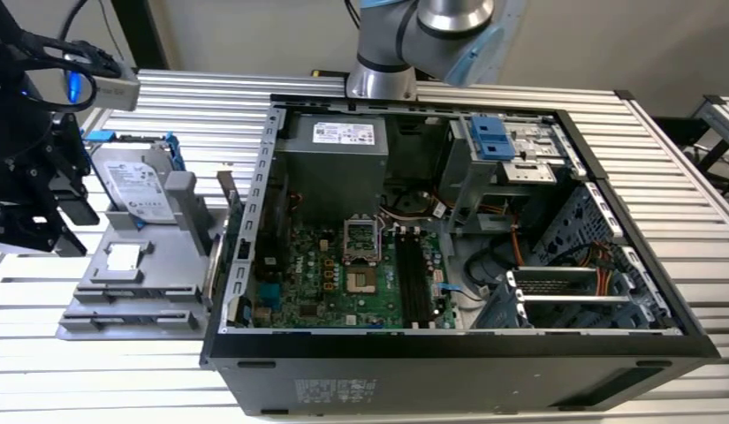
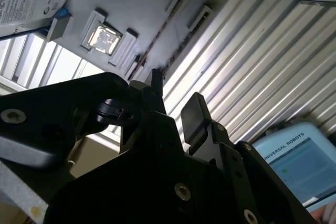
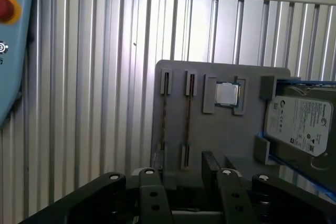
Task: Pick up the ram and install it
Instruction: 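Pick up the ram and move it above insertion slot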
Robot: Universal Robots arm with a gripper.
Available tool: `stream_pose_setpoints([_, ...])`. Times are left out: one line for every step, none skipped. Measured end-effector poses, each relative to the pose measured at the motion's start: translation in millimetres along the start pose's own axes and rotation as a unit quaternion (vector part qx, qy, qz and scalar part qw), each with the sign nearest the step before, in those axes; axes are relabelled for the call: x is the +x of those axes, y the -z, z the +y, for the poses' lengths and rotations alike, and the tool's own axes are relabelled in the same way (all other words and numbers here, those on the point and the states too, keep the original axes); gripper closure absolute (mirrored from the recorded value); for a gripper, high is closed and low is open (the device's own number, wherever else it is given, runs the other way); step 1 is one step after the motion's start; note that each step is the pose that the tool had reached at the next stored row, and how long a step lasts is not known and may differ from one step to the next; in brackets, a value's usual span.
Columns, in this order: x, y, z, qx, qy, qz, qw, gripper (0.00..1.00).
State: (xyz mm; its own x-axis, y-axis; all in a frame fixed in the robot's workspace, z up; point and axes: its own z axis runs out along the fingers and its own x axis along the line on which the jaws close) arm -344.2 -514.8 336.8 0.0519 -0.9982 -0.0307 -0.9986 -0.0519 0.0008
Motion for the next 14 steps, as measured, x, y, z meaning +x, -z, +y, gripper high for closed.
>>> stream_pose_setpoints([0.0,-1.3,0.0,0.0,0.0,0.0,1.0,0.0])
stream_pose_setpoints([0.1,-2.6,0.0,0.0001,-0.001,0.0,1.0,0.0])
stream_pose_setpoints([0.1,-3.7,0.0,0.0,-0.001,0.0,1.0,0.0])
stream_pose_setpoints([0.1,-4.8,0.0,0.0,-0.001,0.0,1.0,0.0])
stream_pose_setpoints([0.2,-5.9,0.0,0.0001,-0.002,0.0,1.0,0.0])
stream_pose_setpoints([0.2,-7.0,0.0,0.0001,-0.003,0.0,0.99999,0.0])
stream_pose_setpoints([0.2,-8.1,0.0,0.0001,-0.004,0.0,0.99999,0.0])
stream_pose_setpoints([0.3,-9.3,0.0,0.0001,-0.005,0.0,0.99999,0.0])
stream_pose_setpoints([0.3,-10.4,0.0,0.0002,-0.006,0.0,0.99998,0.0])
stream_pose_setpoints([0.2,-11.6,0.0,0.0002,-0.006,0.0,0.99998,0.0])
stream_pose_setpoints([0.0,-13.0,0.0,0.0002,-0.006,0.0,0.99998,0.0])
stream_pose_setpoints([-0.2,-14.2,0.0,0.0001,-0.006,0.0001,0.99998,0.0])
stream_pose_setpoints([-0.4,-15.5,0.0,0.0001,-0.006,0.0001,0.99998,0.0])
stream_pose_setpoints([-0.6,-16.7,-0.1,0.0001,-0.006,0.0001,0.99998,0.0])
